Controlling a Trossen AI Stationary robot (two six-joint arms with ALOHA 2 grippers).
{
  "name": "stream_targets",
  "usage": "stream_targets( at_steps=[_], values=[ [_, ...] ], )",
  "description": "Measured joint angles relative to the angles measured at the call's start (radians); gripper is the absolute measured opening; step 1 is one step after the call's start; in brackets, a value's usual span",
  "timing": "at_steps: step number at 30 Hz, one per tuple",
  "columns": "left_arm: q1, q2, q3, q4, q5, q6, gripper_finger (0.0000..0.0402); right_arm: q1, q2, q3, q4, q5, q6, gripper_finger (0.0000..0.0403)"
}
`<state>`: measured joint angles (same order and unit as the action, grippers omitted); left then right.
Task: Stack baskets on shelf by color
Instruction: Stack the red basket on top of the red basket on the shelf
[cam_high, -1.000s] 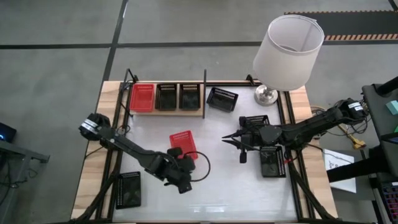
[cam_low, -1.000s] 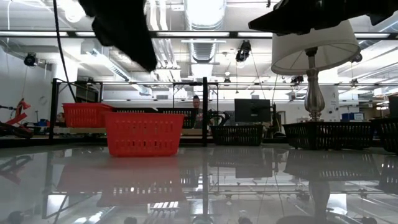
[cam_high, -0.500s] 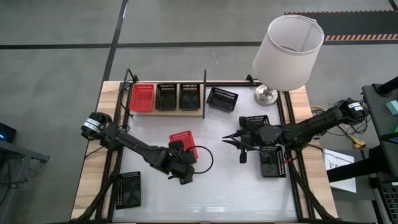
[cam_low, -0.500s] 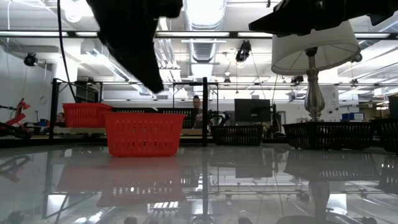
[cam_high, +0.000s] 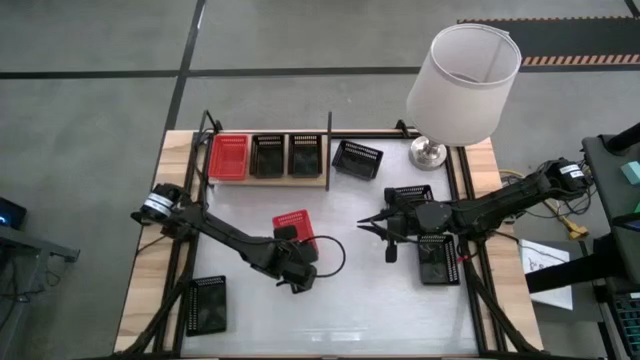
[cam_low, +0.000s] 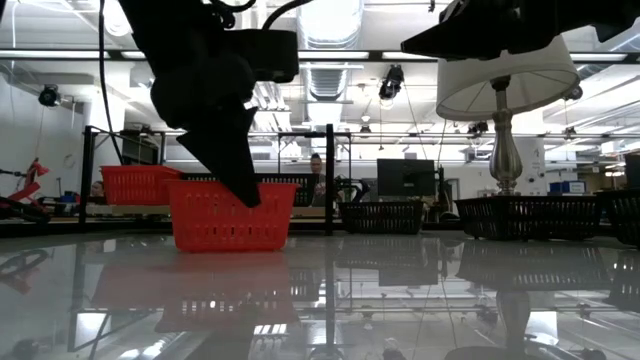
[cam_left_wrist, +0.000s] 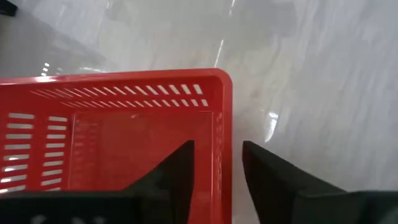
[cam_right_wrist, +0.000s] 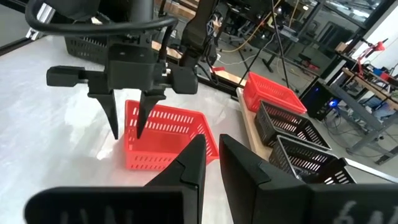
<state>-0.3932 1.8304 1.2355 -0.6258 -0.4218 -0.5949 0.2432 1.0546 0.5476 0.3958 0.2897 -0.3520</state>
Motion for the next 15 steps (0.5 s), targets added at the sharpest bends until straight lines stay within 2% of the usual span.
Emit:
stream_targets(
  at_steps=[7,11,15],
  values=[
    [-0.001,-0.007,-0.001,-0.013,0.005,0.001,0.0016,0.000,0.000,0.000,-0.005,0.000,0.000,0.0038],
    [-0.007,-0.032,0.002,-0.015,0.012,0.017,0.0006,0.000,0.000,0.000,-0.015,0.000,0.000,0.0038],
    [-0.027,-0.057,0.044,-0.051,0.014,0.107,0.0002,0.000,0.000,0.000,-0.033,0.000,-0.007,0.0038]
  ],
)
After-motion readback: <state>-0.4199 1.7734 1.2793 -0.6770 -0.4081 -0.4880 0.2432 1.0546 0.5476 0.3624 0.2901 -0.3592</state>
